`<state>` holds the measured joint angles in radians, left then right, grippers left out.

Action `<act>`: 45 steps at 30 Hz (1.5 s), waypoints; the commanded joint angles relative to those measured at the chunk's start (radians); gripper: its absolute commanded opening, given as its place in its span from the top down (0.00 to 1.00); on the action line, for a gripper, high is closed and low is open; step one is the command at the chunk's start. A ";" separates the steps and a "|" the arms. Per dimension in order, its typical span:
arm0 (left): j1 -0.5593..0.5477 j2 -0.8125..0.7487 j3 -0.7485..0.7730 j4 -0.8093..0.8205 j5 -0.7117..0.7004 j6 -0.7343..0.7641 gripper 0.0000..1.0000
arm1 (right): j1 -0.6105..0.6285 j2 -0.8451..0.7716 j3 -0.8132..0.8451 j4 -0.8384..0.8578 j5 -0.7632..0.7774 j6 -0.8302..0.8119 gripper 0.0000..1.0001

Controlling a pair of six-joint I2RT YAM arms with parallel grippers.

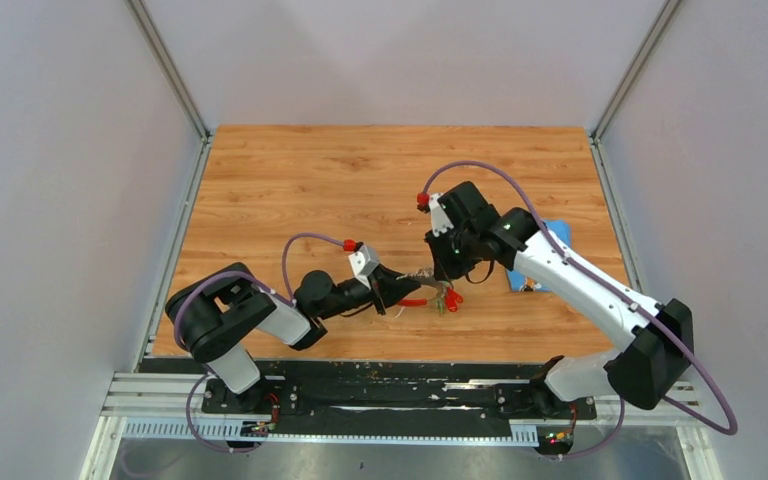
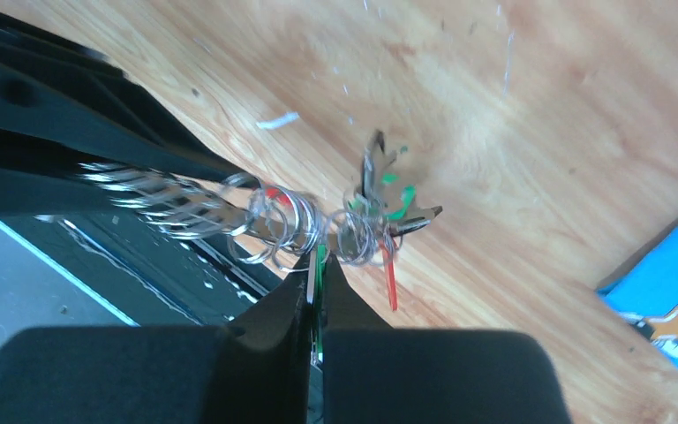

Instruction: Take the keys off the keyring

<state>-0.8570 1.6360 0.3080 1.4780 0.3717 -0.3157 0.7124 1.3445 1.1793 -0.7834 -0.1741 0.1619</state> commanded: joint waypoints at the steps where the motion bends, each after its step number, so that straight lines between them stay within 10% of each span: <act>1: 0.007 -0.007 0.013 0.084 0.010 -0.046 1.00 | -0.010 -0.045 0.113 -0.020 0.020 -0.045 0.99; 6: 0.038 0.042 0.026 0.080 0.026 -0.093 0.97 | 0.024 -0.047 0.150 -0.072 0.001 -0.077 1.00; 11: 0.045 0.061 0.012 0.070 0.022 -0.102 0.42 | 0.035 -0.001 0.080 -0.066 0.000 -0.070 0.99; 14: 0.045 0.033 -0.029 0.056 0.001 -0.074 0.31 | 0.036 0.051 0.061 -0.067 -0.010 -0.057 0.99; 24: 0.061 -0.105 -0.118 -0.003 -0.104 -0.009 0.31 | 0.035 0.101 0.049 -0.017 -0.029 -0.054 0.99; 33: 0.124 -0.442 -0.132 -0.527 -0.368 -0.013 0.35 | 0.147 0.346 0.080 -0.024 0.000 -0.016 0.99; 36: 0.135 -0.509 -0.118 -0.627 -0.364 0.012 0.35 | -0.080 0.243 -0.068 0.133 -0.132 0.071 0.99; 45: 0.134 -0.426 -0.040 -0.641 -0.202 0.020 0.48 | -0.064 0.249 -0.020 0.148 -0.185 0.096 0.99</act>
<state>-0.7273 1.1770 0.2138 0.8761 0.0937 -0.3172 0.6250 1.6192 1.1343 -0.6601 -0.3031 0.2211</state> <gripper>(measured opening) 0.545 0.028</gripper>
